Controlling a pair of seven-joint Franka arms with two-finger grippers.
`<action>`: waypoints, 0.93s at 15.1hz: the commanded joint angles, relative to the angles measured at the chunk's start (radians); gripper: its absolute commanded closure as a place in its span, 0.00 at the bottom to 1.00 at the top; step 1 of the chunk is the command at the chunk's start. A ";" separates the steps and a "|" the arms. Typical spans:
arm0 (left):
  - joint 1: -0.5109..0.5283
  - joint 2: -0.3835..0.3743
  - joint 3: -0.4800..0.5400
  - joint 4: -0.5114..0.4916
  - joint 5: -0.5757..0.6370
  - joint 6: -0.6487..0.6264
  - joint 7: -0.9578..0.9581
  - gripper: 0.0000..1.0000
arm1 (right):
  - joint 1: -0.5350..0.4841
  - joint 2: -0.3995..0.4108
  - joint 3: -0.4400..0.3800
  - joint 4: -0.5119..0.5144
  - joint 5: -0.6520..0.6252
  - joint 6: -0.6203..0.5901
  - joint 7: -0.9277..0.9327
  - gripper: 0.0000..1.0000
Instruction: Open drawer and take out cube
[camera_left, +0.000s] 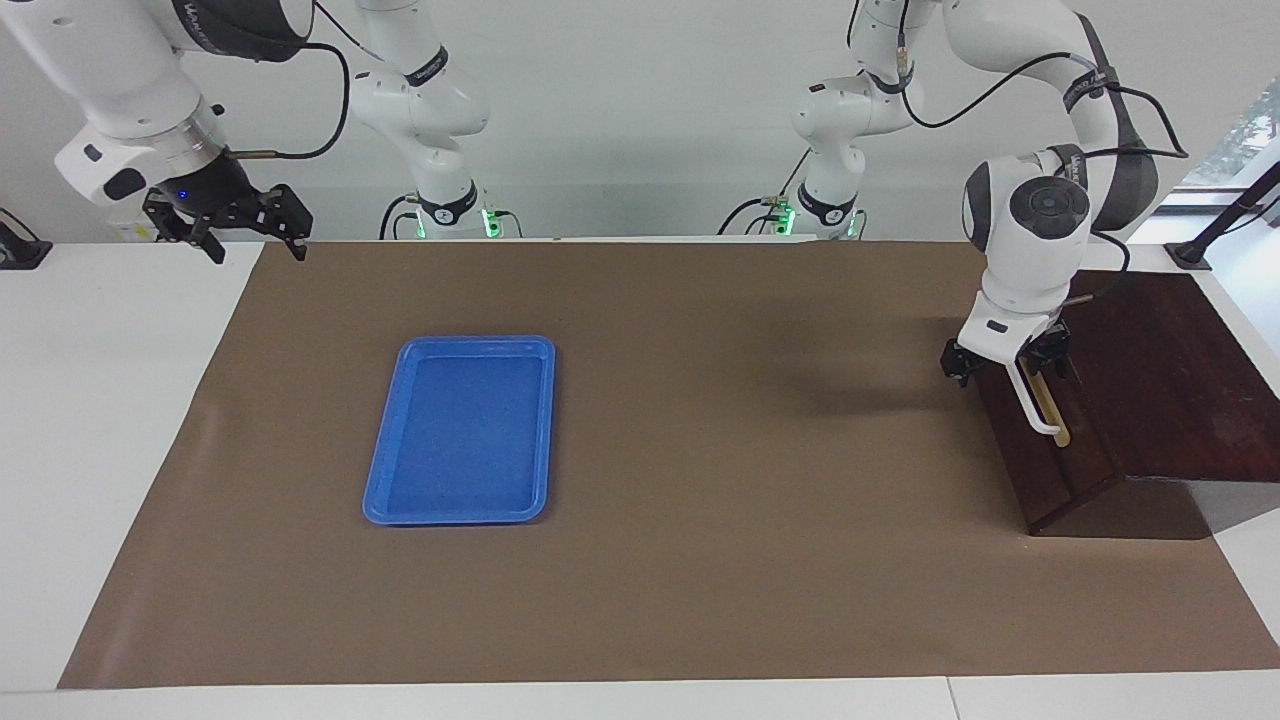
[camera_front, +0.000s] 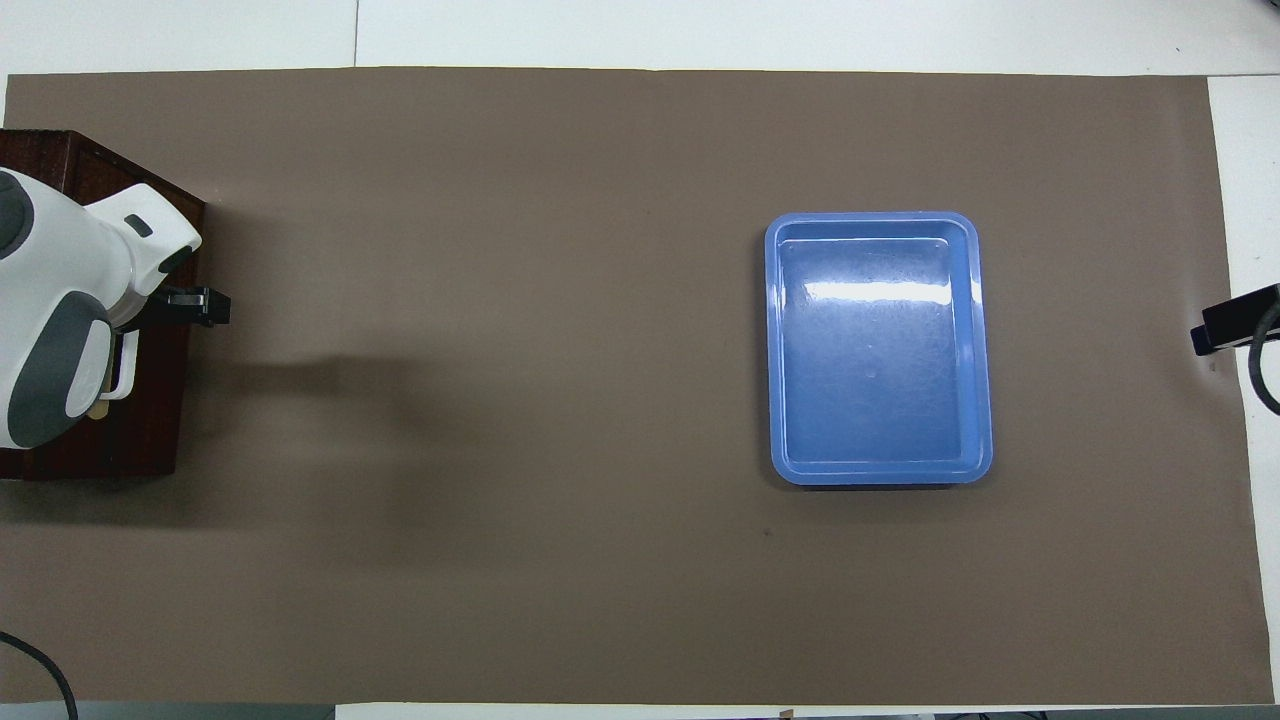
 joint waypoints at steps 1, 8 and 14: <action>0.005 -0.004 -0.005 -0.028 0.025 0.042 0.001 0.00 | -0.005 -0.014 0.008 -0.015 -0.014 0.004 0.012 0.00; 0.002 -0.004 -0.005 -0.074 0.025 0.109 0.001 0.00 | -0.005 -0.014 0.008 -0.015 -0.014 0.004 0.012 0.00; -0.088 -0.004 -0.009 -0.069 0.021 0.088 -0.011 0.00 | -0.005 -0.014 0.008 -0.015 -0.014 0.004 0.012 0.00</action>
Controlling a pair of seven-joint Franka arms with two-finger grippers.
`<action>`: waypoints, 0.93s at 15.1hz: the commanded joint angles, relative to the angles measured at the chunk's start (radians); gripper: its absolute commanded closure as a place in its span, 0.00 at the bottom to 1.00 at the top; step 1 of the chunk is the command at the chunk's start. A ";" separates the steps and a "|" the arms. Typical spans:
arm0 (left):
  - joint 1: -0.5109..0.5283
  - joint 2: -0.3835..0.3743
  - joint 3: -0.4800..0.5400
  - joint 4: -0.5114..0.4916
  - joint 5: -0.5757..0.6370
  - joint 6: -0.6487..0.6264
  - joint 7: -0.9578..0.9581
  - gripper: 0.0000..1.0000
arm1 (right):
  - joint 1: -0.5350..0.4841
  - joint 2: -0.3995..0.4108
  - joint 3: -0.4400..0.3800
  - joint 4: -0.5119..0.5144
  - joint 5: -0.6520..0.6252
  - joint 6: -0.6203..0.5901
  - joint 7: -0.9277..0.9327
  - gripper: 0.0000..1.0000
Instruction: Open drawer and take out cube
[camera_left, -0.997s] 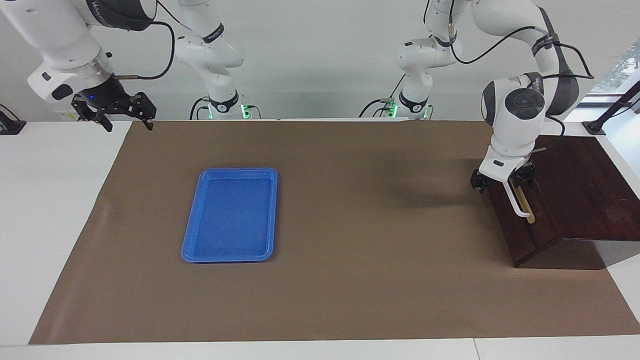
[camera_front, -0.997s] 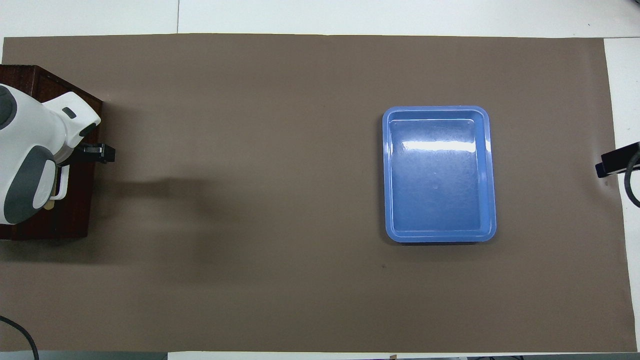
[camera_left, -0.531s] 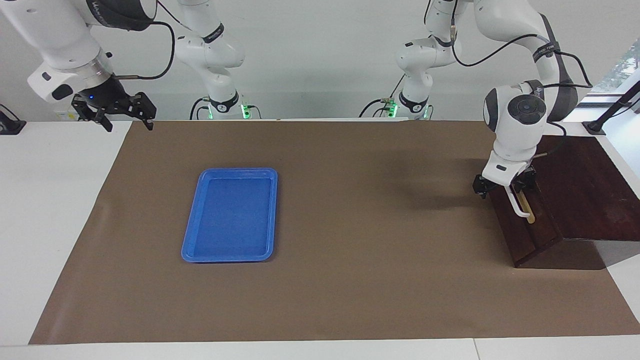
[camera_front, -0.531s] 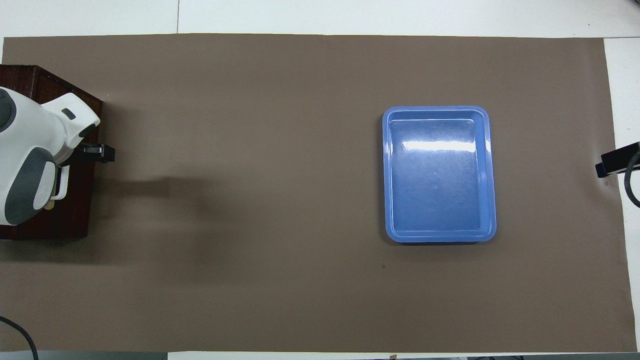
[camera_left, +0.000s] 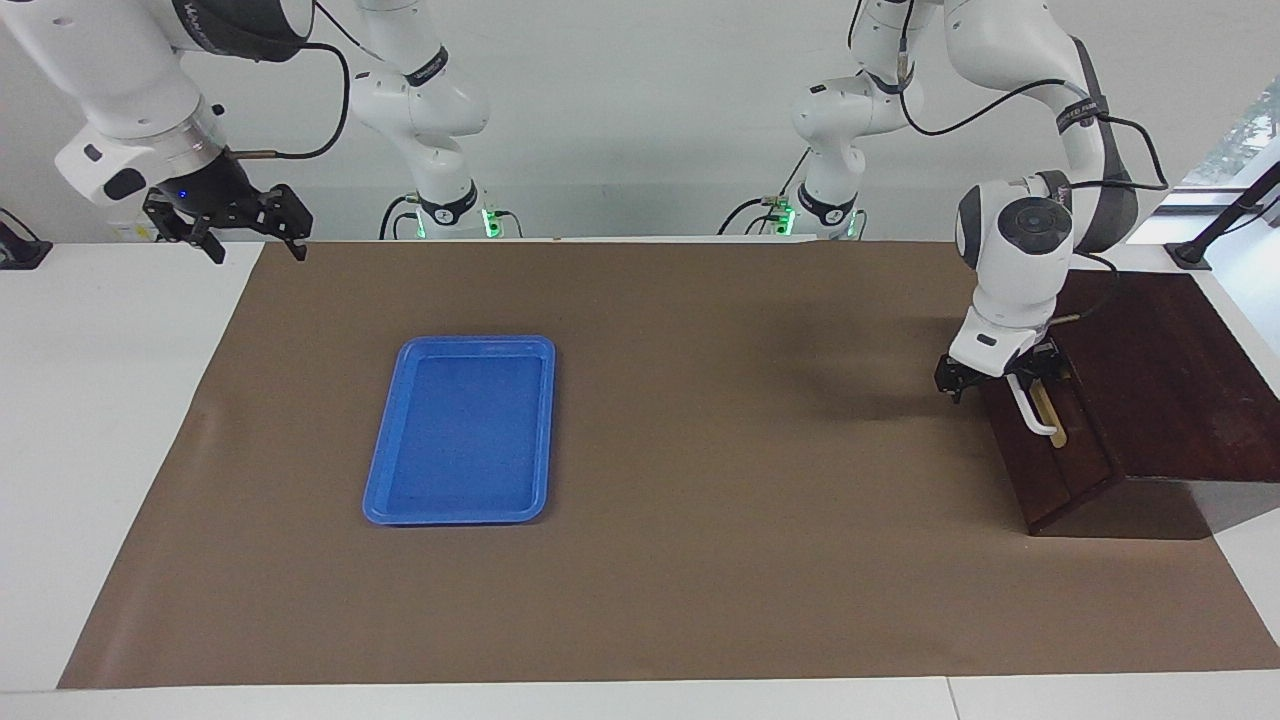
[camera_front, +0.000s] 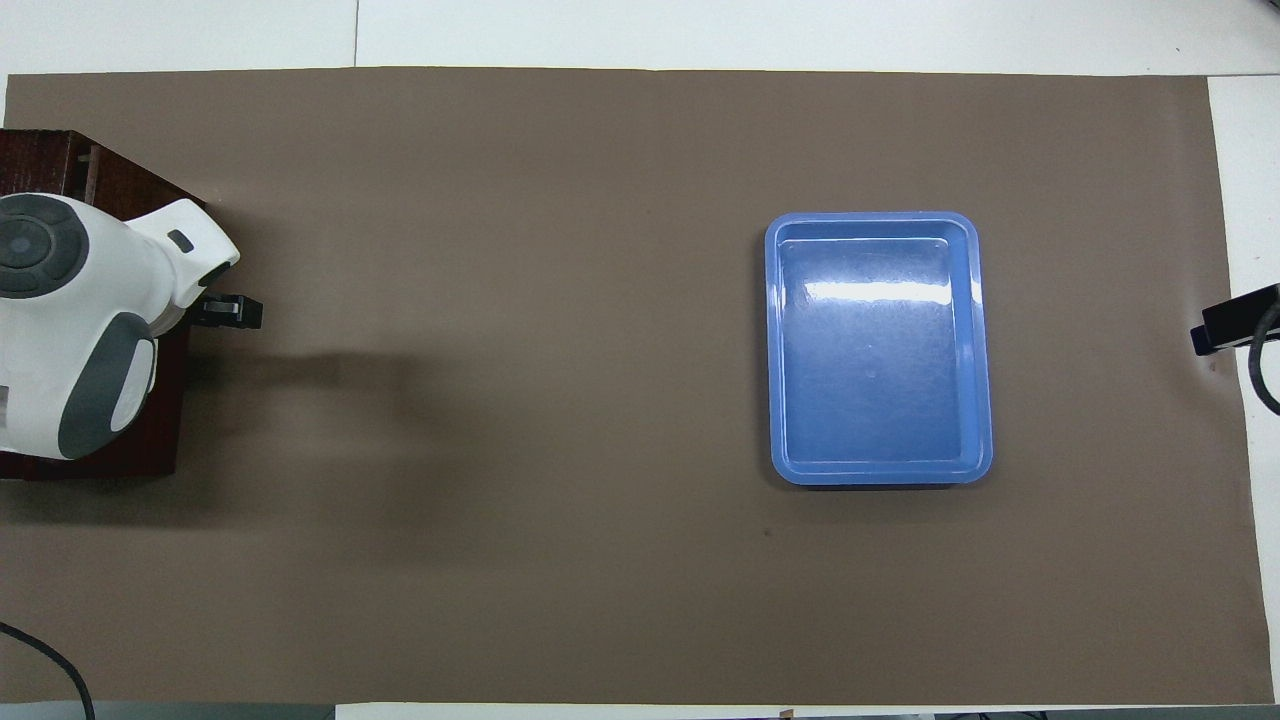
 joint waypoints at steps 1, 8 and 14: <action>-0.064 -0.006 0.000 -0.013 0.002 0.006 -0.013 0.00 | -0.005 -0.014 0.008 -0.015 -0.014 0.006 0.012 0.00; -0.164 -0.005 0.000 0.014 -0.023 -0.057 -0.016 0.00 | -0.005 -0.014 0.008 -0.015 -0.014 0.004 0.012 0.00; -0.191 -0.005 0.002 0.022 -0.024 -0.076 -0.008 0.00 | -0.005 -0.014 0.008 -0.015 -0.012 0.004 0.012 0.00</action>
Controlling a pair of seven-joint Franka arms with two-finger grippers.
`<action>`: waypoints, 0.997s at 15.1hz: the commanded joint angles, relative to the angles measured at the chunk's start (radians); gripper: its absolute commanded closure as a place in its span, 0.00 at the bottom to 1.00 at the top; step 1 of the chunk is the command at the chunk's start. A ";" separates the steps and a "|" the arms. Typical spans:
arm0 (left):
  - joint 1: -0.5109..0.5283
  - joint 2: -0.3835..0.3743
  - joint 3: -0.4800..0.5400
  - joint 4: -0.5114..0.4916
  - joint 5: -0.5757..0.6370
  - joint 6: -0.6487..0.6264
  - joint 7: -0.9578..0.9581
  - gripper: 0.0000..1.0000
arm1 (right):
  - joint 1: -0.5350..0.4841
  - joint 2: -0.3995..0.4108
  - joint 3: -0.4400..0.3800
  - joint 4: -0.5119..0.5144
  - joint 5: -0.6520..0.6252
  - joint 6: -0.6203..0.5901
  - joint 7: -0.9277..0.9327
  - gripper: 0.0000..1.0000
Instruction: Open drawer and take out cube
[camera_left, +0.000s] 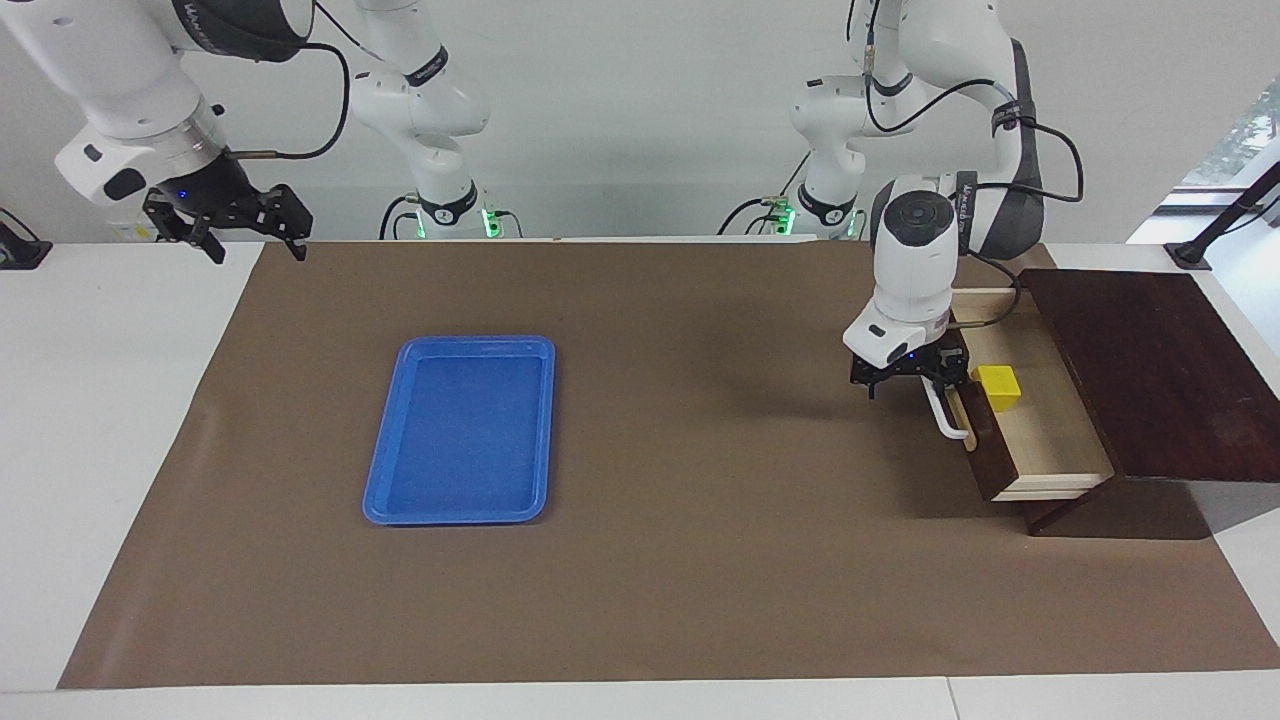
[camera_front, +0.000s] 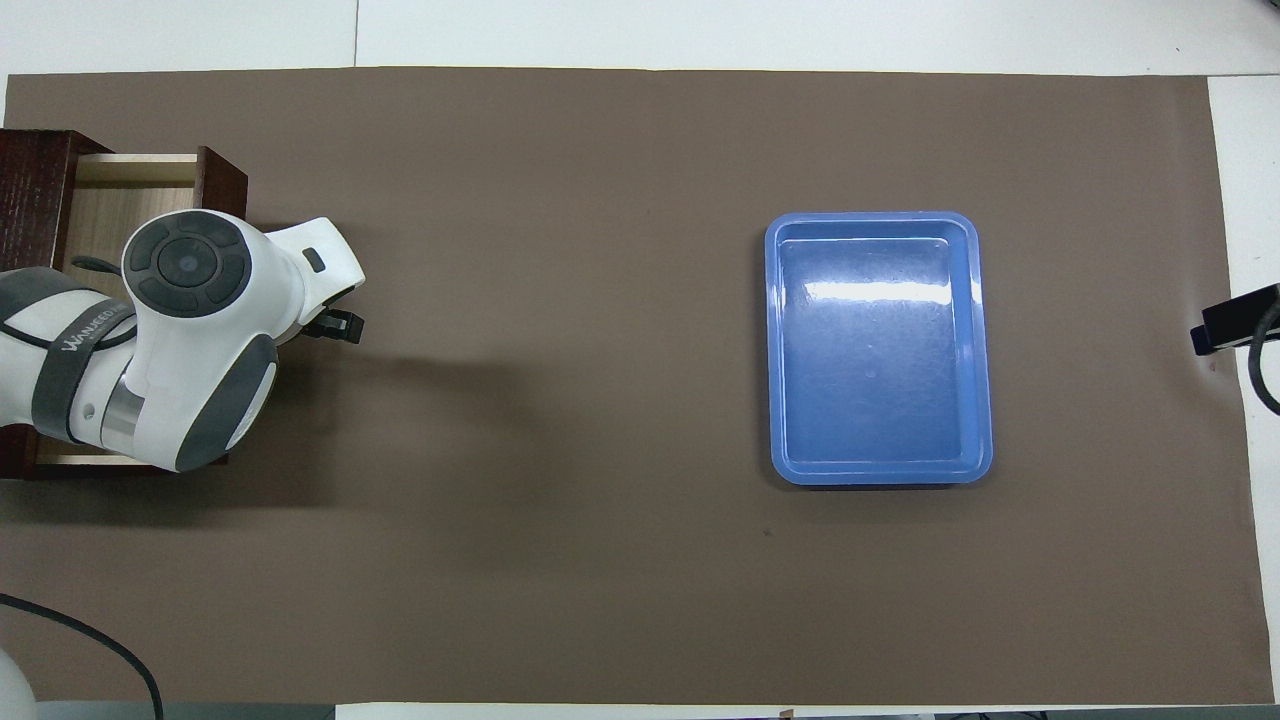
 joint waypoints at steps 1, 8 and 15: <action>-0.026 0.000 0.007 0.043 -0.018 -0.059 0.005 0.00 | -0.005 -0.014 0.008 -0.015 -0.014 0.004 0.012 0.00; -0.037 0.042 0.008 0.405 -0.180 -0.367 0.025 0.00 | -0.005 -0.014 0.008 -0.015 -0.014 0.004 0.012 0.00; 0.064 0.028 0.054 0.453 -0.277 -0.378 -0.393 0.00 | -0.005 -0.014 0.008 -0.015 -0.014 0.004 0.012 0.00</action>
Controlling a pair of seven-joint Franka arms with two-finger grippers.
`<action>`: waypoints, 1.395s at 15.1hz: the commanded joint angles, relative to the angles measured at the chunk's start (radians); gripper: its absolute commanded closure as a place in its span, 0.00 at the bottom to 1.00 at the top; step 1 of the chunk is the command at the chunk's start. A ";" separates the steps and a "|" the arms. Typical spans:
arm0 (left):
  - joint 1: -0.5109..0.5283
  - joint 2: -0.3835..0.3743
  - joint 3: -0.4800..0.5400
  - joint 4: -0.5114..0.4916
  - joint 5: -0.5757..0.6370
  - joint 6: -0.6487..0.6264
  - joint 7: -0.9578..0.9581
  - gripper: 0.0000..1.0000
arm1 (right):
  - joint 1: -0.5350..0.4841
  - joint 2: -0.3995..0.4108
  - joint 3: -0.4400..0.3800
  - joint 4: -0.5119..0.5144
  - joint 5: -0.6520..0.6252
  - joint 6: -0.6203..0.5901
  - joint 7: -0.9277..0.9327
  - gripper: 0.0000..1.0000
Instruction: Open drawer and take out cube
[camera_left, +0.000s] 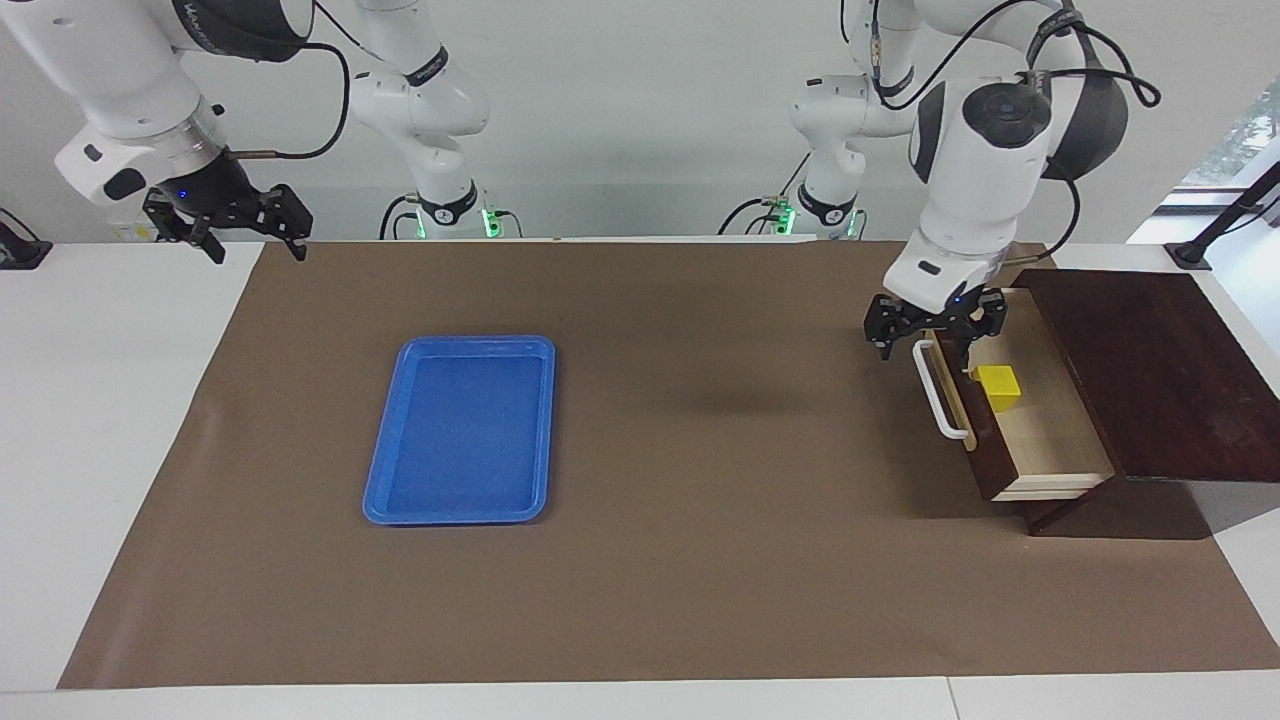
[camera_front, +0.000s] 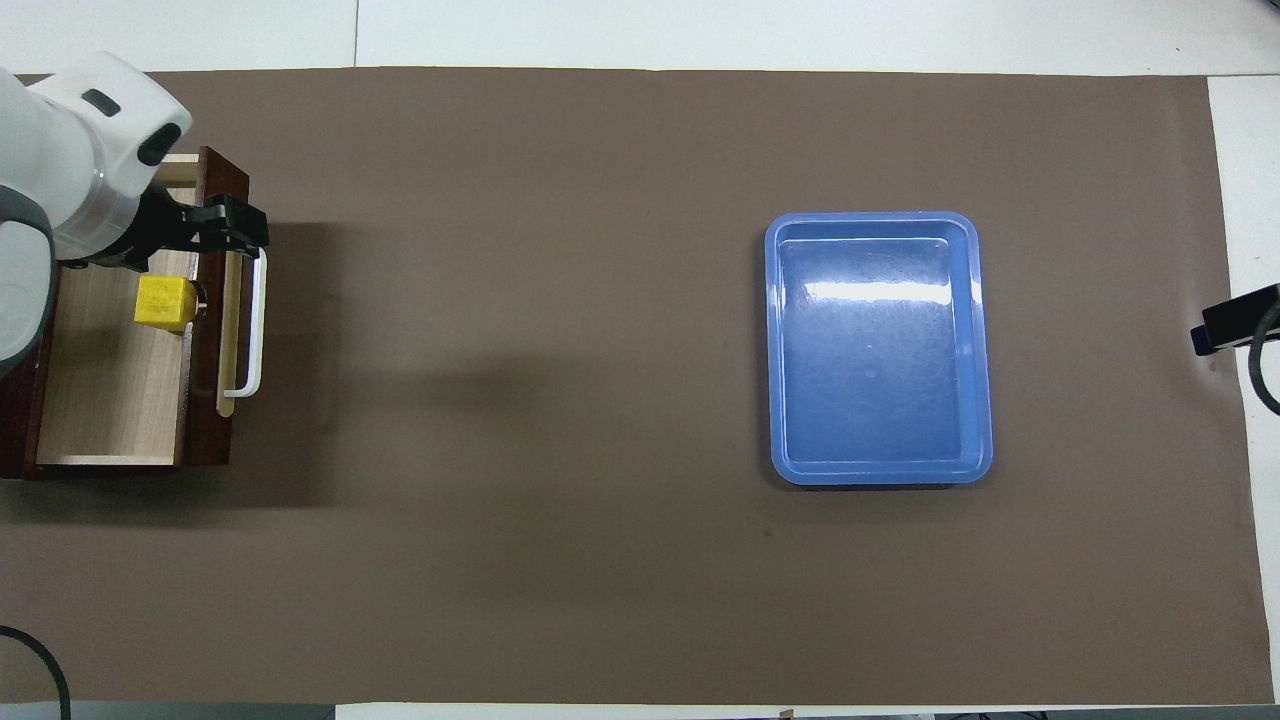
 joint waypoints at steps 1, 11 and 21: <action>0.062 0.020 0.000 0.026 -0.099 0.018 -0.242 0.00 | -0.005 -0.014 0.008 -0.015 -0.014 0.006 0.012 0.00; 0.183 0.000 0.026 -0.095 -0.131 0.044 -0.875 0.00 | -0.001 -0.015 0.008 -0.017 -0.014 -0.011 0.012 0.00; 0.206 -0.032 0.026 -0.261 -0.101 0.236 -1.001 0.00 | -0.001 -0.015 0.009 -0.017 -0.008 -0.014 0.011 0.00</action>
